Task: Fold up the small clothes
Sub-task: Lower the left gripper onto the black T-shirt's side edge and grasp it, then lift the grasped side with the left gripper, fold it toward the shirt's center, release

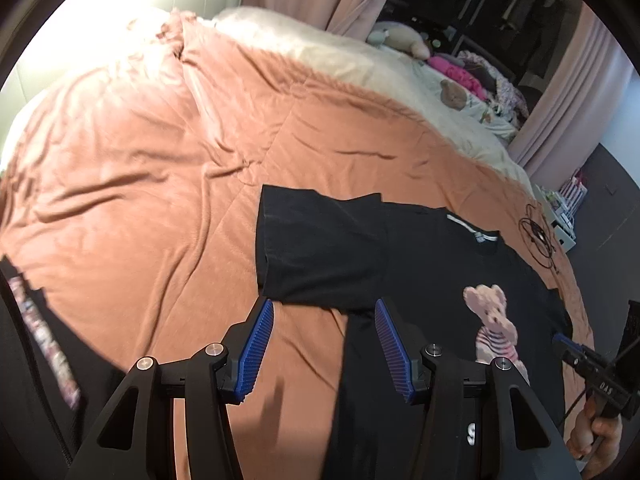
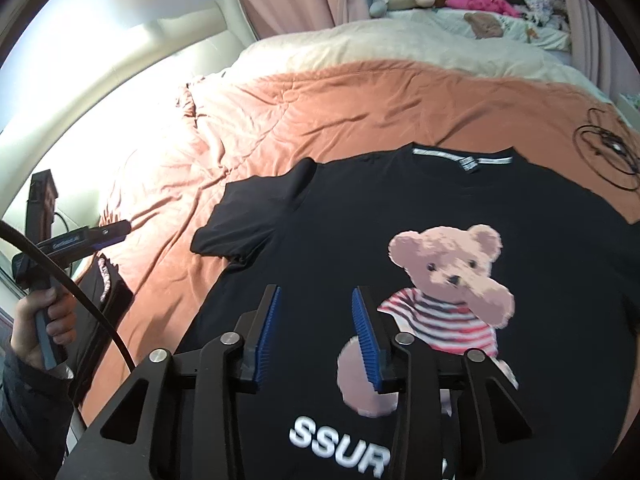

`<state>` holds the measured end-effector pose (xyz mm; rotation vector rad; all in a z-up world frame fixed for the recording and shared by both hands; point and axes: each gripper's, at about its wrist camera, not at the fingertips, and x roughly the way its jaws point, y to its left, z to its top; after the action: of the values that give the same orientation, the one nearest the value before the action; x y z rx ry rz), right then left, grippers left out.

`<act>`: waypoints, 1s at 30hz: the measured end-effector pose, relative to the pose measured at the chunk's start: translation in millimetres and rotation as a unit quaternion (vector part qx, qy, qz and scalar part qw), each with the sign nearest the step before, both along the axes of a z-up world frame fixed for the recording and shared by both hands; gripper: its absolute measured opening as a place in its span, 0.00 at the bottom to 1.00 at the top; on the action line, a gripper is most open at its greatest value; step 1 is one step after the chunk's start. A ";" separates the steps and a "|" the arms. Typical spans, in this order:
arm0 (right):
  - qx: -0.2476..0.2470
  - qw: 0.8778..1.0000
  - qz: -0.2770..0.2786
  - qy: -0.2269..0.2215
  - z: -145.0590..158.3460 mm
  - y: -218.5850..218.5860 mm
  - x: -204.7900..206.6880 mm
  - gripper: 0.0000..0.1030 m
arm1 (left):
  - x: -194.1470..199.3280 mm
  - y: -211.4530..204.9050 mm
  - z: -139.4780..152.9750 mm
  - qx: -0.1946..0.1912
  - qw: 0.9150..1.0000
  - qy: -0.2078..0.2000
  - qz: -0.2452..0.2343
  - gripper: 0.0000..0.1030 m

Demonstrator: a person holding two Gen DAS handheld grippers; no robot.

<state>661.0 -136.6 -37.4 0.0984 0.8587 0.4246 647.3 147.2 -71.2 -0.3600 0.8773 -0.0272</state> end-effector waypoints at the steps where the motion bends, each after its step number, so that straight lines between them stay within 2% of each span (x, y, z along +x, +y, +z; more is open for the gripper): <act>1: 0.000 1.000 0.002 0.005 -6.1 4.0 9.1 0.30 | 9.9 2.8 -7.3 -0.002 1.000 0.006 0.000 0.54; 11: 0.001 0.999 0.012 0.044 -50.7 31.9 83.2 0.20 | 86.3 25.0 -75.0 -0.022 0.998 0.050 0.001 0.53; 21: 0.024 0.996 0.017 0.079 -89.9 77.0 151.6 0.16 | 135.2 33.6 -123.1 -0.006 0.996 0.093 0.010 0.52; 23: 0.030 0.996 0.018 0.085 -96.4 84.3 162.5 0.16 | 139.1 31.3 -123.3 0.005 0.996 0.092 0.011 0.43; 24: 0.033 0.995 0.018 0.088 -99.5 87.7 166.4 0.15 | 140.7 30.2 -122.5 0.012 0.996 0.093 0.011 0.28; 25: 0.037 0.995 0.018 0.094 -103.4 91.3 171.3 0.09 | 141.7 30.0 -121.2 0.013 0.995 0.094 0.009 0.13; 27: 0.047 0.993 0.018 0.106 -111.8 100.2 181.9 0.08 | 142.2 30.9 -117.4 -0.008 0.996 0.089 -0.001 0.08; 30: 0.059 0.991 0.013 0.120 -123.4 106.9 195.0 0.05 | 139.9 28.3 -102.9 0.004 0.997 0.071 -0.009 0.08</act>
<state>856.1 -29.7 -160.7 0.2524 1.0730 0.4955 787.2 175.5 -174.1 -0.3508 1.0208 -0.0145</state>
